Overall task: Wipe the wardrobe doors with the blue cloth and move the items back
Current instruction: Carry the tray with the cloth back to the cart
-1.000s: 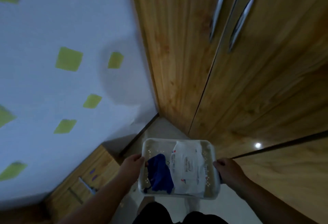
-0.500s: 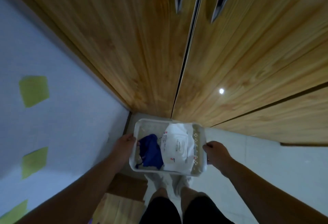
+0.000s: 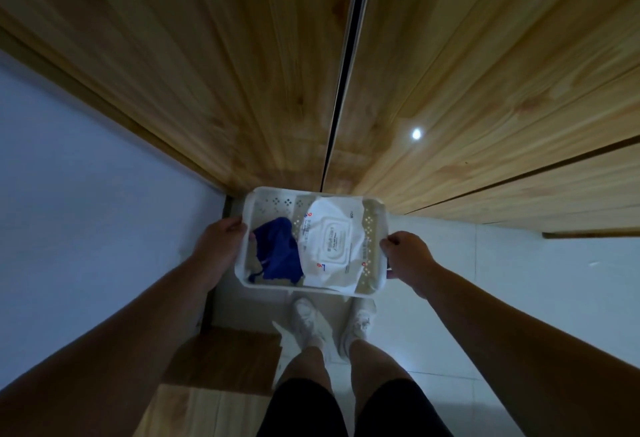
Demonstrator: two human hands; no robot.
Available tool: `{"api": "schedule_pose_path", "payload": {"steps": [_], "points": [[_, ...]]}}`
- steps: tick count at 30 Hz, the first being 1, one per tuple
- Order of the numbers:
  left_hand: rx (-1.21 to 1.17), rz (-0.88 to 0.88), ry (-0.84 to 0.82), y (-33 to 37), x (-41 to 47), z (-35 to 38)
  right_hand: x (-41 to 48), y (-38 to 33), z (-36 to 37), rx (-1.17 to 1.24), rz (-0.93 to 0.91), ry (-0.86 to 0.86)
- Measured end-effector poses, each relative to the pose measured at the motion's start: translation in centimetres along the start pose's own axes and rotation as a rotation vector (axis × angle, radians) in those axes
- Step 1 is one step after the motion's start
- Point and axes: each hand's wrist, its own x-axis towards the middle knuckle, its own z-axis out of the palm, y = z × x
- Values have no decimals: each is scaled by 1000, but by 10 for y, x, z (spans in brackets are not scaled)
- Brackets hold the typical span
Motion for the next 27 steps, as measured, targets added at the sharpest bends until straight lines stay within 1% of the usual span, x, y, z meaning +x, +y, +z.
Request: {"api": "schedule_pose_path", "payload": {"steps": [3,6,10,12,14,16,18,21,25,27], "points": [[45,12,-11,-3,8,6,11,5,9,-8,5,10],[88,43,-12,-1,15,10,19,12,14,-19,-14,74],[100,83,-15,1,24,12,22,15,15,60,-24,92],[96,74,-25,1,20,13,20,16,12,82,-20,75],[107,50,-42,1,13,12,12,18,8,159,21,61],[197,65,-45,3,4,8,-4,21,0,274,66,57],[293,93,-23,6,-8,1,-29,25,-12,346,57,37],[348,134,0,17,-39,-4,-80,42,-41,364,42,7],[294,150,-113,36,-91,11,-150,85,-79,347,39,64],[305,161,-187,46,-114,28,-179,112,-96,357,54,98]]}}
